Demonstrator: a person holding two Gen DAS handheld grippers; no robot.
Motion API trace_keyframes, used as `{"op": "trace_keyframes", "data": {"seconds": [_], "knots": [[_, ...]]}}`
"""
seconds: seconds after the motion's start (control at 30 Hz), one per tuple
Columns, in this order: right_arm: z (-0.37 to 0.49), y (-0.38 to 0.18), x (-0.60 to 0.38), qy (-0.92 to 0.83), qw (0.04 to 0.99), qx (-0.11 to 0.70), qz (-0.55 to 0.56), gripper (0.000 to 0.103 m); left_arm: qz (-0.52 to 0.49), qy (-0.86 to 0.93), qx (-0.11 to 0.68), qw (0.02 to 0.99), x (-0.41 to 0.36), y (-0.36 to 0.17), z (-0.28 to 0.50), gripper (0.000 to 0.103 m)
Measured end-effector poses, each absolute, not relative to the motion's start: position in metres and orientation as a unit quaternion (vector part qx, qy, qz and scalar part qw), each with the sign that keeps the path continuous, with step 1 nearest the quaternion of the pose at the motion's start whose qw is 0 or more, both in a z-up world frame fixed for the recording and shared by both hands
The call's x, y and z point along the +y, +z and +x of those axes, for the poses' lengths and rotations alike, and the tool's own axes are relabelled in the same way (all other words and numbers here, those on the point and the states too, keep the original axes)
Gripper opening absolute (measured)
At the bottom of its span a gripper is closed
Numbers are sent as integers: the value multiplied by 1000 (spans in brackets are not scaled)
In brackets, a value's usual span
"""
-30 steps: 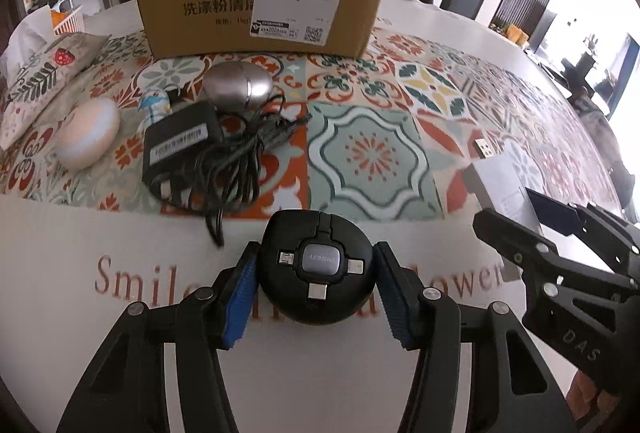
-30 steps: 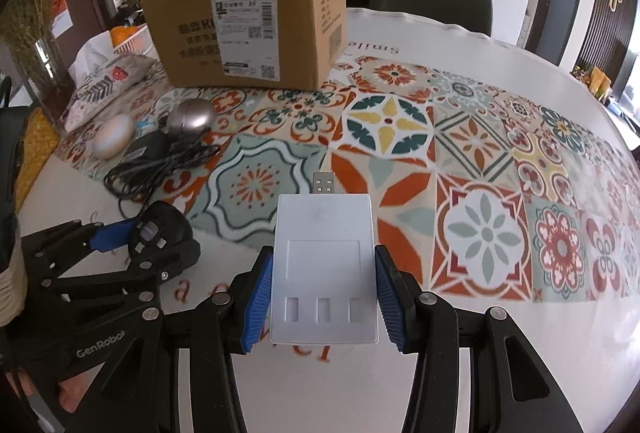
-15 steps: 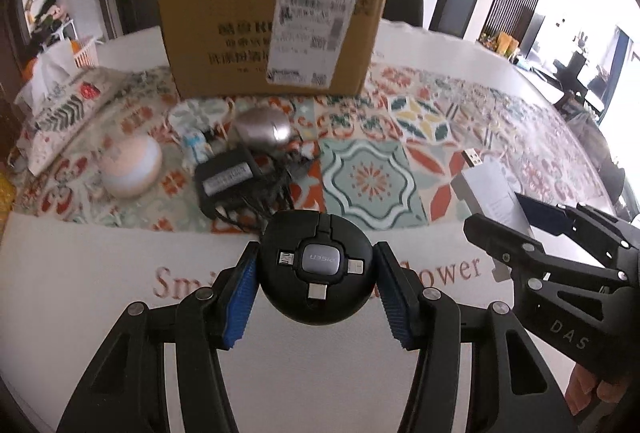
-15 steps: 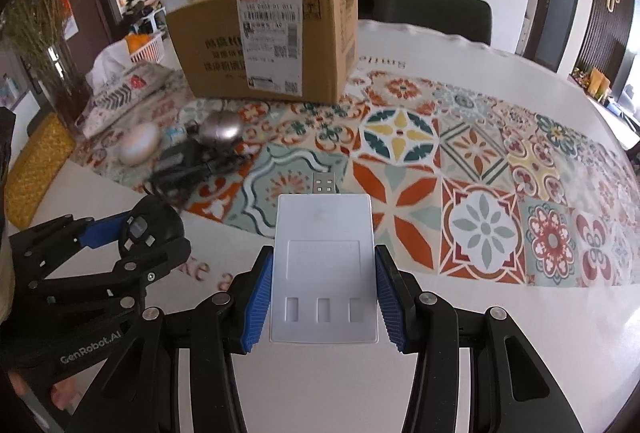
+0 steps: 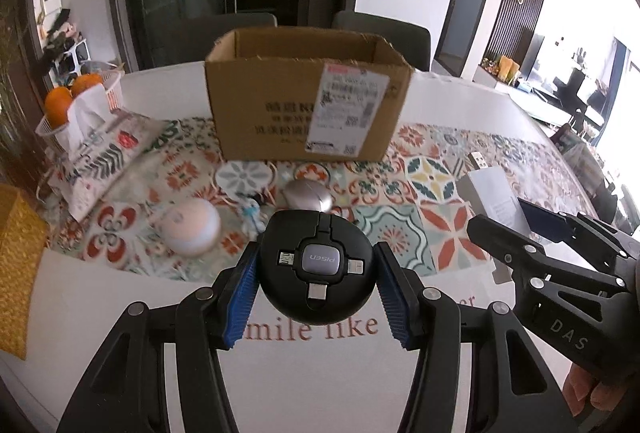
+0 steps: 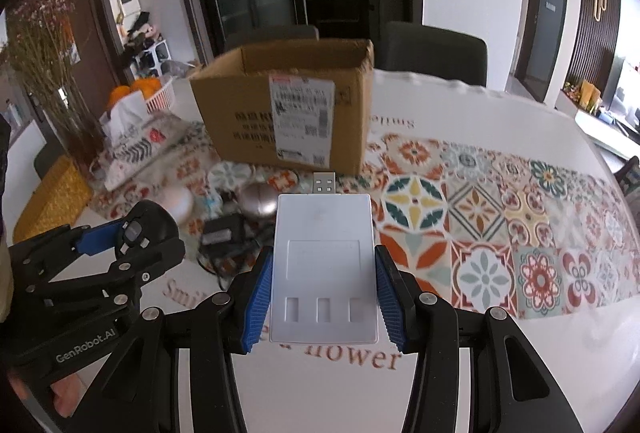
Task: Organize rigid objects
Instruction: 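Lift both held items and carry them over the cardboard box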
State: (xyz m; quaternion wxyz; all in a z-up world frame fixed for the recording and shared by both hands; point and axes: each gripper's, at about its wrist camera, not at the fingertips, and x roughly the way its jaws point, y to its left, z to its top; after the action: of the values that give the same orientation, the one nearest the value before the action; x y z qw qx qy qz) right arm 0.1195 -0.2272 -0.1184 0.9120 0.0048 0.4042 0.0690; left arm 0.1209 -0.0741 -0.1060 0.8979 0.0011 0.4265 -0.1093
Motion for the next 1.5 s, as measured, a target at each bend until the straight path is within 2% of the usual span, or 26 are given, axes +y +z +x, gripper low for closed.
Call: {"op": "trace_keyframes", "data": {"seconds": [0.77, 1.5], "knots": [[174, -54, -183, 67, 939, 337, -3, 48, 16, -105, 380, 919, -36, -41, 181, 55], [263, -35, -185, 76, 941, 329, 9, 48, 19, -138, 361, 922, -44, -14, 281, 55]]}}
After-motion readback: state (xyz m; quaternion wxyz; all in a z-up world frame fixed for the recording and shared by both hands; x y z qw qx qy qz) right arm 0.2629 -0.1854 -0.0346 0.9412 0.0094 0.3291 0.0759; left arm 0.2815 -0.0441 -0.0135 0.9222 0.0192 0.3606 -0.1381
